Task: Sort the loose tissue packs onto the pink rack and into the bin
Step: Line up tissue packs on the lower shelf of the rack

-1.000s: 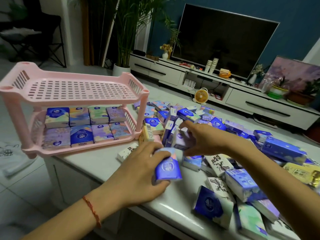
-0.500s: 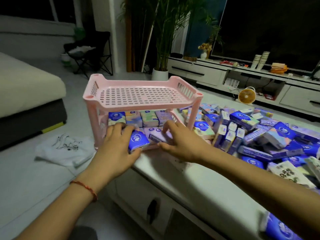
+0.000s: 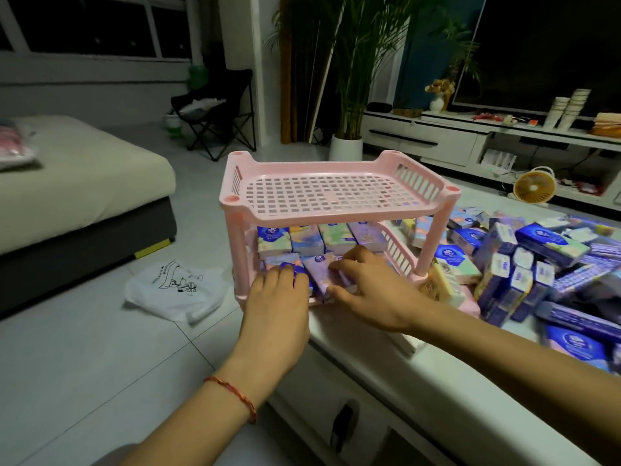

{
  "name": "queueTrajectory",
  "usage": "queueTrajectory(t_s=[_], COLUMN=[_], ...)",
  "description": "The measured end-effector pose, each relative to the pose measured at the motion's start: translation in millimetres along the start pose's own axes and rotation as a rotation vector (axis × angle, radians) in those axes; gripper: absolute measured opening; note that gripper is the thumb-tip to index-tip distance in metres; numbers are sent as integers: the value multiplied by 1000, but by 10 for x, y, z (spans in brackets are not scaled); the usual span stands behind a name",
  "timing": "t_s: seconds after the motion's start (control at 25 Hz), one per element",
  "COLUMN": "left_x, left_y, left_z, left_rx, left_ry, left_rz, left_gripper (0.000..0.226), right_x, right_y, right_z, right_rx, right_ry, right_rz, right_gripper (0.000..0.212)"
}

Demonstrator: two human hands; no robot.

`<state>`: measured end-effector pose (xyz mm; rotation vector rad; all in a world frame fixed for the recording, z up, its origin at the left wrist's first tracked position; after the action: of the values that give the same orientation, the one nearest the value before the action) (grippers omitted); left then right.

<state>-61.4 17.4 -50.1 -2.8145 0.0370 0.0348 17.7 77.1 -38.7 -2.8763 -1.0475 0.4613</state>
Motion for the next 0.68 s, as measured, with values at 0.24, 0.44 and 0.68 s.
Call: queueTrajectory(t_s=[0.24,0.44,0.68], left_x=[-70,-119,-158], left_y=[14,12,30], left_z=[73,75,45], left_rx=[-37,-53,-32], left_ry=[-123,-14,115], left_rz=[-107,-92,-66], left_gripper=[42,43,42], right_x=[-4,-7,-1], right_y=[-96,-186,-211], right_z=[47,95,106], right_rx=[74,106,132], right_ry=[-83,-134,-140], right_rz=[-68,-97,-112], right_gripper=[25,20,18])
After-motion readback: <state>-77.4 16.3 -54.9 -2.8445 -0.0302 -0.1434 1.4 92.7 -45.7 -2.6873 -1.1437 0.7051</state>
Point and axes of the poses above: each hand's wrist, its own y-axis away from the middle knuckle, its own z-axis out of the palm, x = y × z, the point moved 9 cm from there along -y, towards the middle knuckle, and after that the axes turned 6 degrees about z, right-handed, at the moved point
